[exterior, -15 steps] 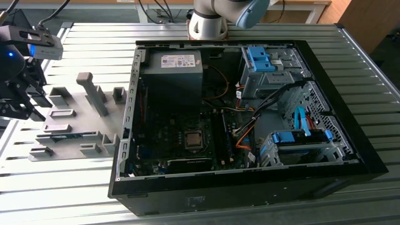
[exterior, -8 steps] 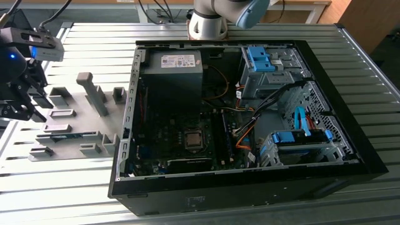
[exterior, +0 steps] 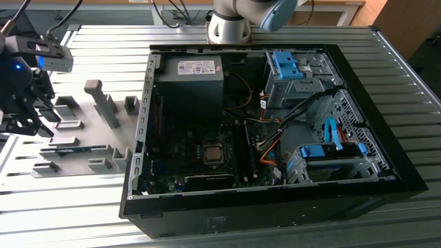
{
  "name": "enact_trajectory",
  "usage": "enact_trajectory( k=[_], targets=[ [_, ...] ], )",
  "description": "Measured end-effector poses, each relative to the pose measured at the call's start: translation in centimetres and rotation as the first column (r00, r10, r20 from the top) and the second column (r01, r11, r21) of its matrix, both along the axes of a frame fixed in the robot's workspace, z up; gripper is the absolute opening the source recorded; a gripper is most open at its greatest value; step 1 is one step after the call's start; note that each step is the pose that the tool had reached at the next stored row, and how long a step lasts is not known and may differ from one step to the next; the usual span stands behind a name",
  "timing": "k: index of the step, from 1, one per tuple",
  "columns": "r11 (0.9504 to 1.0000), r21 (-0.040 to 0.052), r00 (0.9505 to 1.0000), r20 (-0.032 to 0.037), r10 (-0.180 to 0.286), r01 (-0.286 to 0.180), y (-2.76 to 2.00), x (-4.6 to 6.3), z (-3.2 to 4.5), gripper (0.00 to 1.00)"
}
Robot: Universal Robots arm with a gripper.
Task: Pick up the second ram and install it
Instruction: 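Pick up the second ram and move it above second insertion slot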
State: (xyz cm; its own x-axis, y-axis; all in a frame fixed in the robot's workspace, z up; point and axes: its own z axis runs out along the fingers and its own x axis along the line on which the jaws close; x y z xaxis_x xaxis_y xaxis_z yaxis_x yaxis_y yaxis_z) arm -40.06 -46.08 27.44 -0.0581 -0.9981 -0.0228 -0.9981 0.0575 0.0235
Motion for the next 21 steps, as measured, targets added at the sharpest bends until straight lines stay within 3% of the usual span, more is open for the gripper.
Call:
enact_trajectory(
  k=[12,21],
  targets=[
    [1.0000,0.0003,1.0000,0.0004,0.000,0.000,0.00,0.0,-0.22,0.42],
    [1.0000,0.0001,1.0000,0.0002,0.000,0.000,-0.19,0.0,-1.72,0.42]
  ],
)
